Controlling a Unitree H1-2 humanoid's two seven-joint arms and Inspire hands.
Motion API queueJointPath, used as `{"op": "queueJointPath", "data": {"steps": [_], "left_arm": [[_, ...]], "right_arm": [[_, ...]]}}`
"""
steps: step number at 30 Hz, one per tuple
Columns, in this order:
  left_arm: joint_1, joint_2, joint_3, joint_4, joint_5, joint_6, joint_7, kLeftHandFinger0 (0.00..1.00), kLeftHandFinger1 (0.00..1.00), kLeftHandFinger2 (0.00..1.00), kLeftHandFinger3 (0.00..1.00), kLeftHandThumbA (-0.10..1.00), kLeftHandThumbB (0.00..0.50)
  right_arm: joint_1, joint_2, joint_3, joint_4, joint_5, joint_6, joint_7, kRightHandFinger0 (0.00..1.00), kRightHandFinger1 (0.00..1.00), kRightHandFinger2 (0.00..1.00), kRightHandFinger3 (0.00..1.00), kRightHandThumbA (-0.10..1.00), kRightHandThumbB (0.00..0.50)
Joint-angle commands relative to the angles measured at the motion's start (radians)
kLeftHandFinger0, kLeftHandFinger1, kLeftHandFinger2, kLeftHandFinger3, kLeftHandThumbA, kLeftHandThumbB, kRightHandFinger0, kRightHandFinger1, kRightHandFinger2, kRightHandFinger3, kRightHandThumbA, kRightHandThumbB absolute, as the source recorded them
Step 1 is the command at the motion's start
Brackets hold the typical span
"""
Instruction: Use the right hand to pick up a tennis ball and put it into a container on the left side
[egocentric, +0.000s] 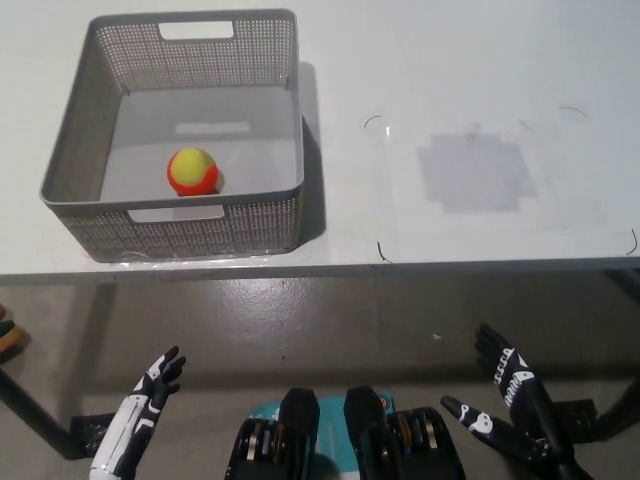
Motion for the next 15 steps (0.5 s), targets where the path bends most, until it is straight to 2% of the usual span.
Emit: {"op": "queueJointPath", "data": {"steps": [1,3,8,15], "left_arm": [[-0.001,-0.001,-0.002,-0.018,0.000,-0.046,0.017,0.99,1.00,1.00,1.00,1.00,0.244],[-0.001,-0.001,-0.002,-0.018,0.000,-0.046,0.017,0.99,1.00,1.00,1.00,1.00,0.243],[0.008,0.000,0.005,-0.028,-0.003,-0.044,0.020,0.99,1.00,1.00,1.00,0.97,0.229],[0.000,0.002,0.005,-0.027,0.007,-0.039,0.023,0.97,1.00,1.00,1.00,0.98,0.234]], "right_arm": [[-0.006,-0.007,-0.016,-0.016,0.023,-0.035,0.030,1.00,1.00,1.00,1.00,1.00,0.283],[-0.006,-0.006,-0.019,-0.016,0.022,-0.035,0.033,1.00,1.00,1.00,1.00,1.00,0.283],[-0.014,0.000,-0.018,-0.018,0.012,-0.027,0.034,1.00,1.00,1.00,1.00,1.00,0.247],[-0.026,0.001,-0.018,-0.012,0.004,-0.028,0.034,1.00,1.00,1.00,1.00,1.00,0.238]]}}
